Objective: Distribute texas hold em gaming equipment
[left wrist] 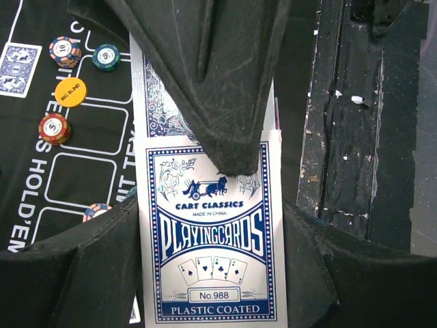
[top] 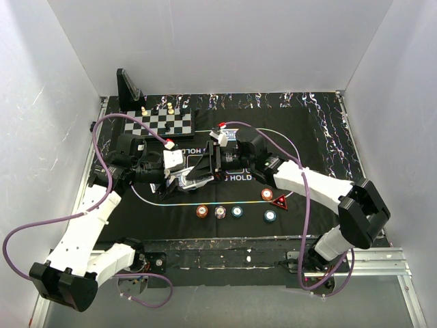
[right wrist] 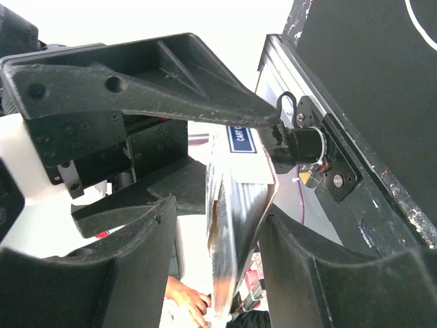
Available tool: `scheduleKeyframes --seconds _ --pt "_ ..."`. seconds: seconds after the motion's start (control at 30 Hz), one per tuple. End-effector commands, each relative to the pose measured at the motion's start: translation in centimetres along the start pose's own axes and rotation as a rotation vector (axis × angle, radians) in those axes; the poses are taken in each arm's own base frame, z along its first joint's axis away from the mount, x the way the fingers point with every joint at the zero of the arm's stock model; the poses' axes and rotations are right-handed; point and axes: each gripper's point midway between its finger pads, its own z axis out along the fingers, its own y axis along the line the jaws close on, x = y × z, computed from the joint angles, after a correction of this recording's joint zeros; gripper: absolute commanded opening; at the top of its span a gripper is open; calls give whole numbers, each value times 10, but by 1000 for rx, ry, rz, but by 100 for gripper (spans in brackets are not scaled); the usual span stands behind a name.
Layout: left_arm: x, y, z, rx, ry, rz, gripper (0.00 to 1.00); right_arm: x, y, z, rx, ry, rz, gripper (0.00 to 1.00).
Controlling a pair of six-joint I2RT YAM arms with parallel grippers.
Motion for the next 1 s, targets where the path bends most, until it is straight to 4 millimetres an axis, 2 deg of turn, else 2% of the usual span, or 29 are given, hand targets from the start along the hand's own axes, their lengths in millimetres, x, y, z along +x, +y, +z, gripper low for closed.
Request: scheduleKeyframes --seconds 0.0,0.23,0.6,0.97 --pt "-11 -8 -2 15 -53 16 41 -2 23 -17 -38 -40 -79 59" --pt "-12 -6 -3 7 -52 14 41 -3 11 -30 10 -72 -89 58" --pt "-17 -4 -4 -1 -58 19 41 -3 1 -33 64 -68 -95 44" --pt "-16 -5 -4 7 -56 18 38 -12 1 -58 67 -134 -94 28"
